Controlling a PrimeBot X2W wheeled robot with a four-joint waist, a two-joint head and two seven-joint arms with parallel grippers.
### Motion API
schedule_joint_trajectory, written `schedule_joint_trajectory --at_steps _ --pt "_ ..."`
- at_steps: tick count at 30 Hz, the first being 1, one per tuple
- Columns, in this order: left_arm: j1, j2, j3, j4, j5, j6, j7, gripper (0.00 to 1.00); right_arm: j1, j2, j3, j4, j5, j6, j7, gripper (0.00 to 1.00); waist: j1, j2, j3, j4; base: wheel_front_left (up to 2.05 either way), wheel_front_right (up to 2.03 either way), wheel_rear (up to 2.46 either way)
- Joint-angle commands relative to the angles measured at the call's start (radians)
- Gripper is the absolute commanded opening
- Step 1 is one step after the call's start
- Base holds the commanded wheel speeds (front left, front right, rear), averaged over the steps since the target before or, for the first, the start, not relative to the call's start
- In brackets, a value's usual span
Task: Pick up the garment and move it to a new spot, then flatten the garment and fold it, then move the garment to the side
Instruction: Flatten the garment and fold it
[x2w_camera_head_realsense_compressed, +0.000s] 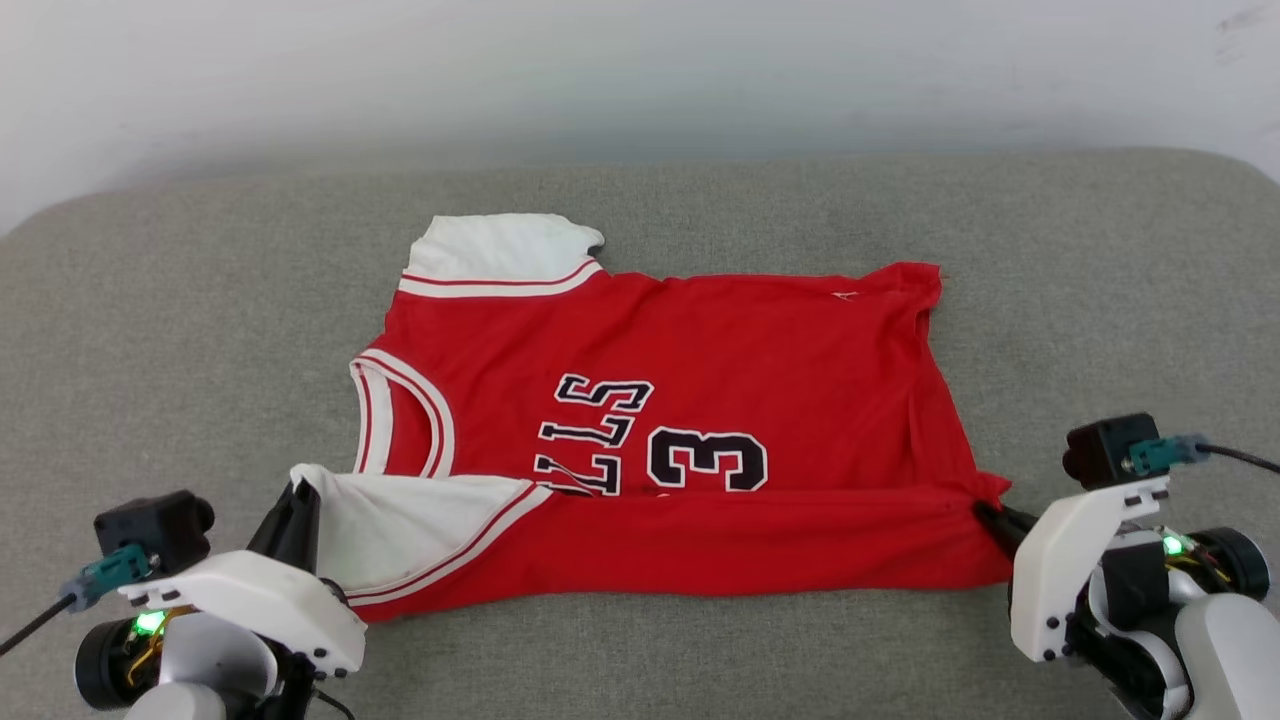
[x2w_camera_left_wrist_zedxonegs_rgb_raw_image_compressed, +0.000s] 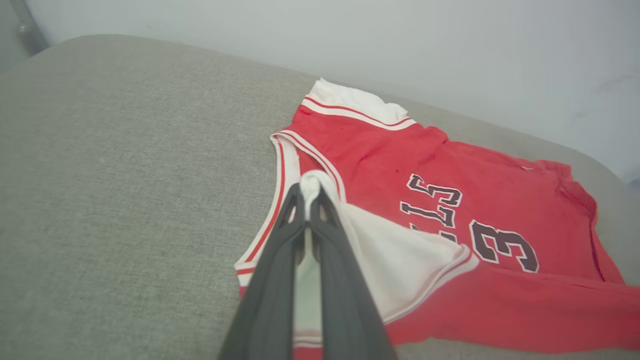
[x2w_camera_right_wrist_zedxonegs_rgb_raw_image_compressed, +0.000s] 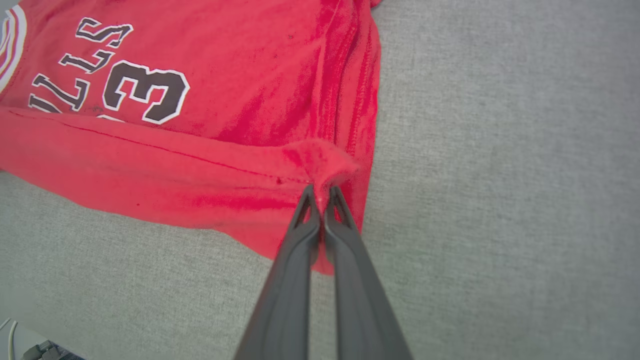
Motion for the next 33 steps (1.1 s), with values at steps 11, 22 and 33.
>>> schedule_joint_trajectory --at_steps 11,22,33 --pt "-0.216 -0.053 -0.034 0.291 -0.019 -0.115 -0.065 0.00 -0.171 -0.018 0.074 0.195 0.022 0.000 -0.098 0.00 0.0000 -0.0001 0.093 0.001 0.00 0.00 0.00" --pt "-0.327 -0.097 -0.060 0.553 -0.048 -0.206 -0.092 1.00 -0.193 -0.013 0.129 0.341 0.056 0.000 -0.324 1.00 0.0000 -0.0001 0.064 -0.011 0.00 0.00 0.00" --pt "-0.303 -0.013 -0.054 0.549 -0.067 -0.201 0.010 1.00 -0.099 -0.028 0.086 0.213 0.018 -0.001 -0.600 1.00 0.0000 -0.0001 -0.048 -0.056 0.00 0.00 0.00"
